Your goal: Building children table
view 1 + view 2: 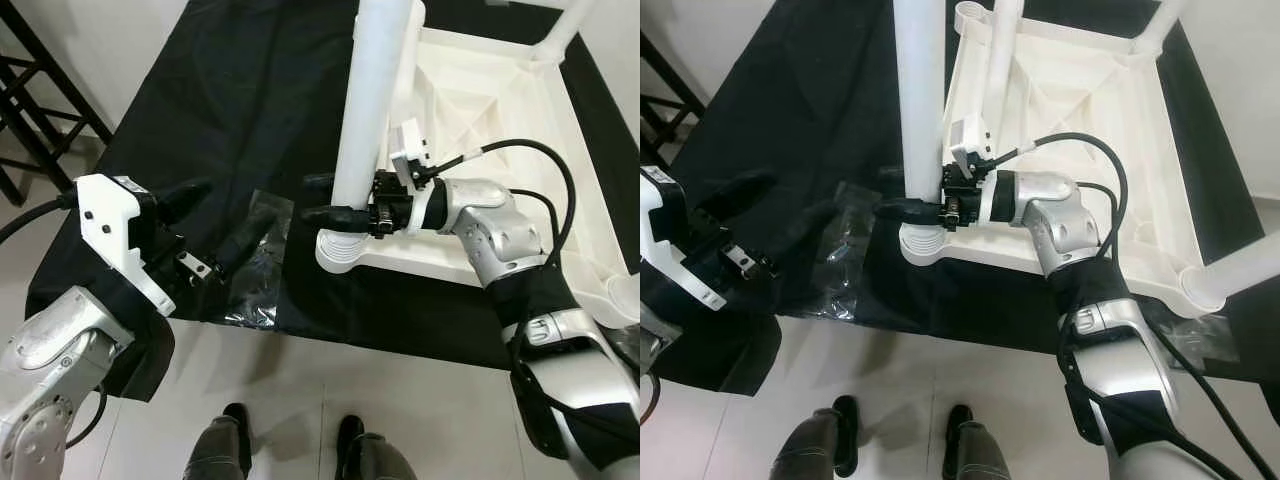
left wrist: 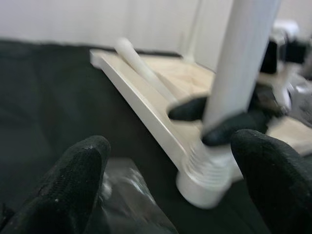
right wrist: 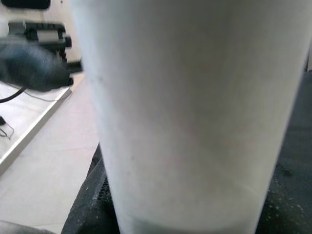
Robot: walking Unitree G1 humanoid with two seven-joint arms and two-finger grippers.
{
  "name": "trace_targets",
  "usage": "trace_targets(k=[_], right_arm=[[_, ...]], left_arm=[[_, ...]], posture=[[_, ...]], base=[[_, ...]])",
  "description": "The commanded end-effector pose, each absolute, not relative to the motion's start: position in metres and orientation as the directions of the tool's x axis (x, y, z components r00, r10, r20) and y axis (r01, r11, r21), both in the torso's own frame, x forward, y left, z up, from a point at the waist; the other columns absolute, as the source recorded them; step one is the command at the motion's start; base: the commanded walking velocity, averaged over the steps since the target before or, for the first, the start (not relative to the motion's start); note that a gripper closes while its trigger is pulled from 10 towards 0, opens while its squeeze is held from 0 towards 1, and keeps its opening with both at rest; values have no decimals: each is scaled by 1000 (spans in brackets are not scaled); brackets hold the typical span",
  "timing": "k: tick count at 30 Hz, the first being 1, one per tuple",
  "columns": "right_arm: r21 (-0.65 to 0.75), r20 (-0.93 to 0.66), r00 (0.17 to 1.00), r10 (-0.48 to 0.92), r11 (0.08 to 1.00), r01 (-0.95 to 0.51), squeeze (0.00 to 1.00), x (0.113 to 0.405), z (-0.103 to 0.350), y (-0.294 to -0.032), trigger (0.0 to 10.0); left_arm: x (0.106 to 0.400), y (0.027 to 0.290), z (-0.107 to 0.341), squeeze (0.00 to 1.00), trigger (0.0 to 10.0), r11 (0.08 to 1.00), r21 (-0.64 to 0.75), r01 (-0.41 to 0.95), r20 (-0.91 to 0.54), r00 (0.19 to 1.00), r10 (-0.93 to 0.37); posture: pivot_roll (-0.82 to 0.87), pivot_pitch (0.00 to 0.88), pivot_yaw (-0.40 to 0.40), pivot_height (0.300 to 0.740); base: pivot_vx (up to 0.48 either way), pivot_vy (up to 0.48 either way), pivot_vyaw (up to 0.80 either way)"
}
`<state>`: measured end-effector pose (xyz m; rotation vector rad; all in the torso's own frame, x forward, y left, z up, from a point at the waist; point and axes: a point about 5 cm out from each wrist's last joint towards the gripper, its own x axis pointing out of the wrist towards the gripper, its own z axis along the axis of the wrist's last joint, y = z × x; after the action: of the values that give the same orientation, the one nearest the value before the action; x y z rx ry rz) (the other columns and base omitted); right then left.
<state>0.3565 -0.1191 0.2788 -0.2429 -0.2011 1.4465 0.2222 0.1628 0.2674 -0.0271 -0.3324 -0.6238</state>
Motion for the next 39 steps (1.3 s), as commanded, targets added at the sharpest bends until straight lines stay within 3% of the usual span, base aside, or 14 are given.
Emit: trace_targets(k=[1, 2, 7, 8, 9, 10, 12, 14, 22, 23, 24, 27, 28, 39], right_arm=[[-260, -47, 117, 992, 101, -960, 0, 353, 263, -127, 0], [-260, -47, 117, 992, 101, -960, 0, 353, 263, -127, 0], [-203, 7, 416, 909, 409, -890, 0, 342, 230, -128, 0], [-179, 9, 586, 810, 578, -796, 0, 335, 213, -125, 0], [-179, 9, 586, 810, 578, -796, 0, 335, 213, -125, 0], [-127, -46, 751, 659, 742, -658, 0, 309, 180, -117, 0], [-127, -46, 751, 659, 742, -658, 0, 309, 180, -117, 0], [-108, -95, 900, 425, 894, -434, 0, 287, 160, -116, 0], [-118, -35, 925, 378, 918, -380, 0, 306, 169, -110, 0], [-112, -32, 918, 395, 912, -396, 0, 307, 170, -108, 1843], [-101, -30, 922, 387, 916, -388, 0, 306, 171, -107, 10000], [-78, -25, 938, 346, 935, -347, 0, 304, 178, -109, 10000], [-56, 7, 936, 353, 934, -352, 1000, 305, 186, -110, 10000], [-47, 213, 864, 457, 888, -458, 1000, 331, 237, -126, 10000]], left_arm=[[218, 158, 263, 0, 10000, 790, 92, 607, 287, 743, -604], [218, 158, 263, 0, 10000, 790, 92, 607, 287, 743, -604], [216, 158, 254, 0, 10000, 788, 74, 611, 265, 750, -607], [216, 158, 252, 0, 10000, 789, 70, 611, 260, 752, -605], [216, 158, 252, 0, 10000, 789, 70, 611, 260, 752, -605], [216, 157, 250, 0, 10000, 788, 62, 613, 255, 754, -606], [216, 157, 250, 0, 10000, 788, 62, 613, 255, 754, -606], [217, 154, 247, 0, 10000, 781, 52, 623, 246, 750, -614], [218, 152, 246, 0, 10000, 777, 51, 628, 249, 745, -618], [218, 153, 246, 0, 10000, 779, 50, 626, 250, 747, -616], [218, 153, 245, 0, 10000, 779, 50, 625, 250, 747, -615], [217, 151, 244, 0, 10000, 778, 50, 627, 247, 747, -617], [217, 151, 244, 0, 10000, 777, 52, 628, 246, 746, -619], [217, 151, 245, 0, 10000, 777, 63, 626, 250, 744, -620]], posture=[[143, 328, -77, 740], [143, 328, -77, 740], [115, 336, -93, 740], [114, 337, -92, 740], [114, 337, -92, 740], [104, 348, -75, 740], [104, 348, -75, 740], [93, 329, -65, 740], [100, 324, -67, 740], [104, 323, -68, 740], [105, 322, -66, 740], [106, 321, -64, 740], [107, 321, -63, 740], [125, 316, -66, 740]], base=[[0, 0, 0], [0, 0, 0], [0, 0, 0], [0, 0, 0], [0, 0, 0], [0, 0, 0], [0, 0, 0], [0, 0, 0], [0, 0, 0], [0, 0, 0], [0, 0, 0], [0, 0, 0], [0, 0, 0], [0, 0, 0]])
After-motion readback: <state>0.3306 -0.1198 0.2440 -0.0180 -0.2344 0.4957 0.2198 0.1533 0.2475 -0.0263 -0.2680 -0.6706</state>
